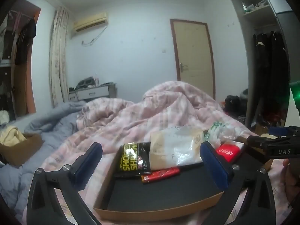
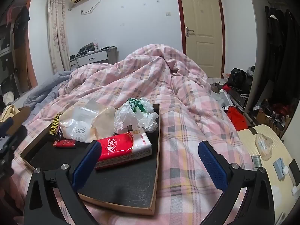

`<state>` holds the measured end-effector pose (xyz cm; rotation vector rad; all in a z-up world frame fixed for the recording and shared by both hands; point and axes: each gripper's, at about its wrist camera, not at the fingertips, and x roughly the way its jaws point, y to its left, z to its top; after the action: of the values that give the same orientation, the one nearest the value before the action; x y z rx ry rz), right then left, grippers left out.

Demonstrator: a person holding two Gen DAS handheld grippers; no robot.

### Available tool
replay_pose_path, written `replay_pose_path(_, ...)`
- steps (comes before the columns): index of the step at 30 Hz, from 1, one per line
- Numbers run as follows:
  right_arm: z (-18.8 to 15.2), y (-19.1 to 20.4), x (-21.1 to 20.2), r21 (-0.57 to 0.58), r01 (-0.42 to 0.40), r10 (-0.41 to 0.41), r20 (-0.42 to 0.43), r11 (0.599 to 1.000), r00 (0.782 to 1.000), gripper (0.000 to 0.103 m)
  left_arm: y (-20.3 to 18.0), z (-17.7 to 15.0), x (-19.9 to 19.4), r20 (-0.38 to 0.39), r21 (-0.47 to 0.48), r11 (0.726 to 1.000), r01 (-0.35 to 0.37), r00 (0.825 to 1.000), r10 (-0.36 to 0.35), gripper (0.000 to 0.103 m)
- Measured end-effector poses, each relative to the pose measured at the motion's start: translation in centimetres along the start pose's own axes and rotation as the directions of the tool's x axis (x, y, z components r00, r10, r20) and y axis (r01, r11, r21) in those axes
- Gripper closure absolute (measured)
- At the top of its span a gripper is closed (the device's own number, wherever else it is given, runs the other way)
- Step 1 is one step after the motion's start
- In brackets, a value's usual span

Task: Organize soft objects
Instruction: 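Reach into the tray and grasp the red tissue pack with the right gripper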

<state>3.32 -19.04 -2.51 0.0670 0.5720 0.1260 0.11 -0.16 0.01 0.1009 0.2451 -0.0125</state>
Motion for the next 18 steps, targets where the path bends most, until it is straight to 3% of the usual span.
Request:
replay_pose_path(6, 0.0, -0.8, 0.1, 0.041, -0.015, 0.015, -0.006, 0.999, 1.000, 0.001, 0.4, -0.1, 1.0, -0.122, 0.003, 1.000, 0.003, 0.993, -0.002, 0.000)
replay_pose_path(11, 0.5, -0.8, -0.1, 0.040, -0.037, 0.038, -0.011, 0.998, 0.999, 0.001, 2.8, -1.1, 3.8, -0.231, -0.130, 0.991, 0.022, 0.972, -0.052, 0.000)
replay_pose_path(13, 1.3, 0.5, 0.0, -0.027, -0.053, 0.052, -0.033, 0.998, 0.998, 0.001, 3.8, -1.6, 4.4, -0.252, -0.187, 0.982, 0.025, 0.965, -0.072, 0.000)
replay_pose_path(16, 2.0, 3.5, 1.9, -0.206, -0.060, 0.027, -0.161, 0.977, 0.987, 0.001, 5.5, -2.2, 5.2, -0.262, -0.314, 0.949, 0.035, 0.957, -0.123, 0.000)
replay_pose_path(18, 2.0, 4.7, 3.4, -0.266, -0.087, 0.024, -0.231, 0.960, 0.973, 0.001, 6.2, -2.5, 5.5, -0.272, -0.361, 0.932, 0.037, 0.952, -0.143, 0.000)
